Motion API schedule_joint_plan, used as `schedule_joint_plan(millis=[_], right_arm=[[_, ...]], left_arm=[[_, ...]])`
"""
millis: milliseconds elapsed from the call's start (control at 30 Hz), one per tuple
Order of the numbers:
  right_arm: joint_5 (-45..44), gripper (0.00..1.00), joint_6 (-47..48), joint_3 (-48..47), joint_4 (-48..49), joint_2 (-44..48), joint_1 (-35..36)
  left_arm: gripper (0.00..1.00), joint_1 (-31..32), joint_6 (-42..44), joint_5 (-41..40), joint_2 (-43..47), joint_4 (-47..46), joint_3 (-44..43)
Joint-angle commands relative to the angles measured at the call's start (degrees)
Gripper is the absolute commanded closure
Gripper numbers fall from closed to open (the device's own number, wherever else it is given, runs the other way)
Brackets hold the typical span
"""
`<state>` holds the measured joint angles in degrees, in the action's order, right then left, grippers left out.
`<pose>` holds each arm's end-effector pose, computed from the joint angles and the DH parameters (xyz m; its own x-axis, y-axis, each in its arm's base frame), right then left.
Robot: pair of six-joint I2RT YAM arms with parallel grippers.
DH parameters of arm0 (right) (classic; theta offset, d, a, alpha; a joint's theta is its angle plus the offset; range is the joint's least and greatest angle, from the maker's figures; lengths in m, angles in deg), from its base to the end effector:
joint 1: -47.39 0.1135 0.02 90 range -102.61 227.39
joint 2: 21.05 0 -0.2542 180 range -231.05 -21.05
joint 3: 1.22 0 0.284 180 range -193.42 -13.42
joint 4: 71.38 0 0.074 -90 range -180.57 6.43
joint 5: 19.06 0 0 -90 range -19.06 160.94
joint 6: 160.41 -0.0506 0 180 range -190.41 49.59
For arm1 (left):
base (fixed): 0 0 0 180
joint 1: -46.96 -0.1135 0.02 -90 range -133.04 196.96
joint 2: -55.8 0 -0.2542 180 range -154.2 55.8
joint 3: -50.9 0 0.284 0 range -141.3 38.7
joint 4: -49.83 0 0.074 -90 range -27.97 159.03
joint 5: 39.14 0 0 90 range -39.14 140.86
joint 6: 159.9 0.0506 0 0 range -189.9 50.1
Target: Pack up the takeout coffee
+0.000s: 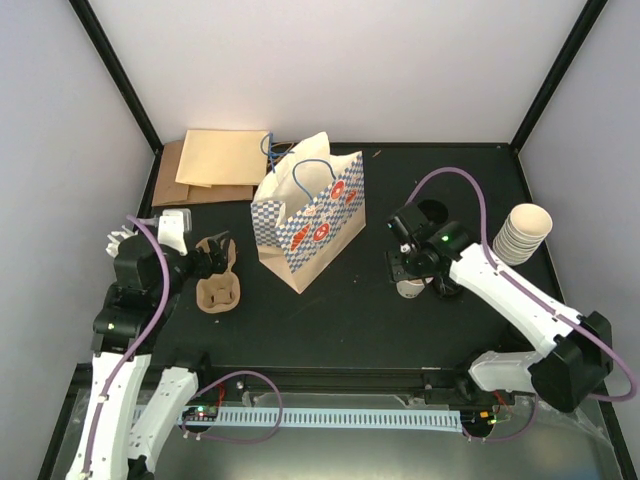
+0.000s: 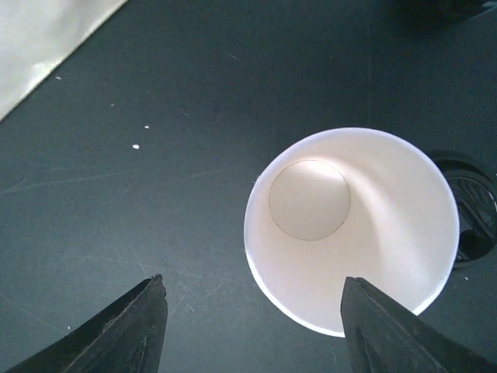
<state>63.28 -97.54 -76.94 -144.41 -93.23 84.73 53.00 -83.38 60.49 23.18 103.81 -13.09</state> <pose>0.2181 0.1579 0.2568 -0.9199 -0.1334 -0.3688 -0.1624 0.9855 0.0487 0.1610 -0.0255 0.3507 -0.4318 -0.1854 -0.8827 0.1611 0.9471 -0.2777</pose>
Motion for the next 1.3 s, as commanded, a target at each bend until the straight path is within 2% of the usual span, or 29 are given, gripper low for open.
schedule_joint_plan(millis=[0, 333, 533, 667, 833, 1267], right_arm=[[-1.39, 0.38, 0.11, 0.61, 0.98, -1.8, 0.51], [-3.94, 0.47, -0.34, 1.21, 4.36, -7.49, 0.6], [-5.41, 0.63, -0.36, 1.71, 5.59, -10.09, 0.58], [-6.16, 0.78, -0.48, 1.78, 5.52, -10.78, 0.65], [-5.73, 0.87, -0.16, 1.92, 5.52, -10.05, 1.4], [-3.25, 0.97, 0.03, 1.5, 5.99, -9.9, 4.89]], left_arm=[[0.01, -0.25, 0.8, 1.27, 0.78, -4.99, 0.65], [0.01, -0.32, 0.41, 3.27, 2.95, -8.53, 4.84], [0.01, -0.32, -1.58, 4.53, 4.83, -9.56, 7.82], [0.01, -0.32, -1.52, 4.84, 5.54, -9.99, 9.08], [0.01, -0.32, -1.33, 5.17, 6.47, -10.23, 10.46], [0.01, -0.27, -0.95, 5.99, 7.28, -11.24, 11.93]])
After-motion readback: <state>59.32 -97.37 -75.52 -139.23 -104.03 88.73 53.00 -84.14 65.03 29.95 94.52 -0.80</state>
